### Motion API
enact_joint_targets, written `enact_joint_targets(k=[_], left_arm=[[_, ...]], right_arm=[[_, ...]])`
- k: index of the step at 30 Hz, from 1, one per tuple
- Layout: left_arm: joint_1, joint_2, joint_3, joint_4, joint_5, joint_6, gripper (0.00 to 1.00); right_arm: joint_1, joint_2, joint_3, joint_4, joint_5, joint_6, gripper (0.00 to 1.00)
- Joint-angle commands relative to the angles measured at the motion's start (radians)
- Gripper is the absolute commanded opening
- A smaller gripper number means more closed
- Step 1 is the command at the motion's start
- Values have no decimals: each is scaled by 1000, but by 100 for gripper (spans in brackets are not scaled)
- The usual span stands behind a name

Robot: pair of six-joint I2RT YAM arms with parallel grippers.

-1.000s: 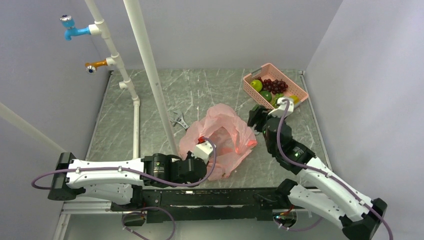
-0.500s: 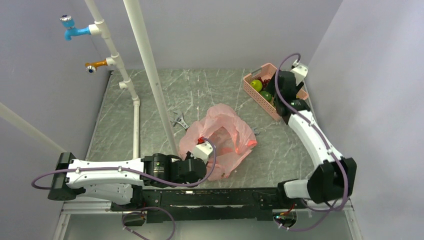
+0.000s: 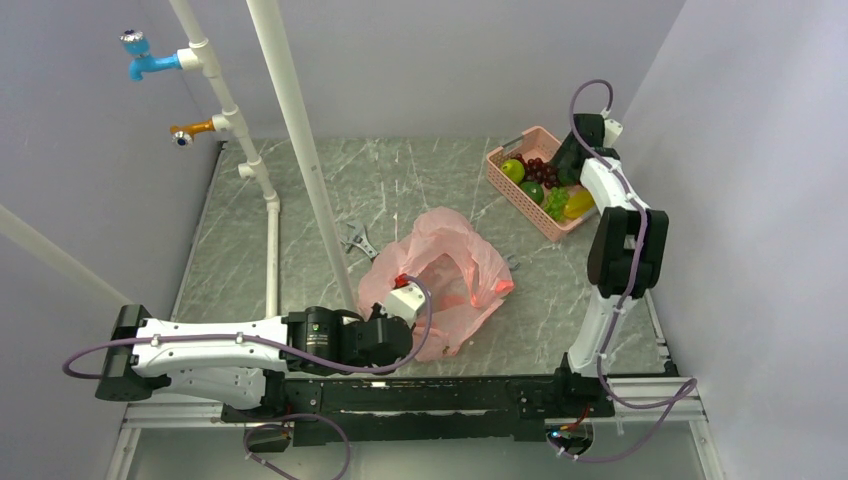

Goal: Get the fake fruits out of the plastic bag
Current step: Place the fake fruit in the bin.

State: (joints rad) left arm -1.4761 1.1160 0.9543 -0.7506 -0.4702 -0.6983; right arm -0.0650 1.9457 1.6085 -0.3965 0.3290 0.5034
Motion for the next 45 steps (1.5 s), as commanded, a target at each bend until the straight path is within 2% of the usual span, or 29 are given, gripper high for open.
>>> enact_joint_targets(k=[1, 7, 15, 21, 27, 31, 34, 35, 37, 45], left_arm=[[-4, -29, 12, 1, -17, -16, 0], [-4, 0, 31, -8, -20, -4, 0], [-4, 24, 49, -16, -21, -4, 0], [-4, 36, 56, -36, -22, -21, 0], [-4, 31, 52, -35, -18, -30, 0], [-4, 25, 46, -30, -17, -32, 0], [-4, 29, 44, -28, -16, -36, 0], [-4, 31, 46, -28, -17, -38, 0], [-4, 36, 49, -27, -16, -40, 1], [-3, 31, 46, -11, -23, -35, 20]], right_arm=[[-40, 101, 134, -110, -81, -34, 0], [-50, 159, 122, -74, -107, -102, 7], [-50, 176, 145, -77, -174, -126, 57], [-48, 138, 98, -64, -167, -136, 77], [-32, 102, 97, -100, -142, -144, 82], [-1, 23, 54, -98, -110, -146, 84], [27, -62, -14, -81, -83, -143, 90], [36, -95, -40, -69, -88, -144, 97], [53, -157, -105, -54, -100, -142, 99], [226, -432, -345, -26, -78, -148, 99]])
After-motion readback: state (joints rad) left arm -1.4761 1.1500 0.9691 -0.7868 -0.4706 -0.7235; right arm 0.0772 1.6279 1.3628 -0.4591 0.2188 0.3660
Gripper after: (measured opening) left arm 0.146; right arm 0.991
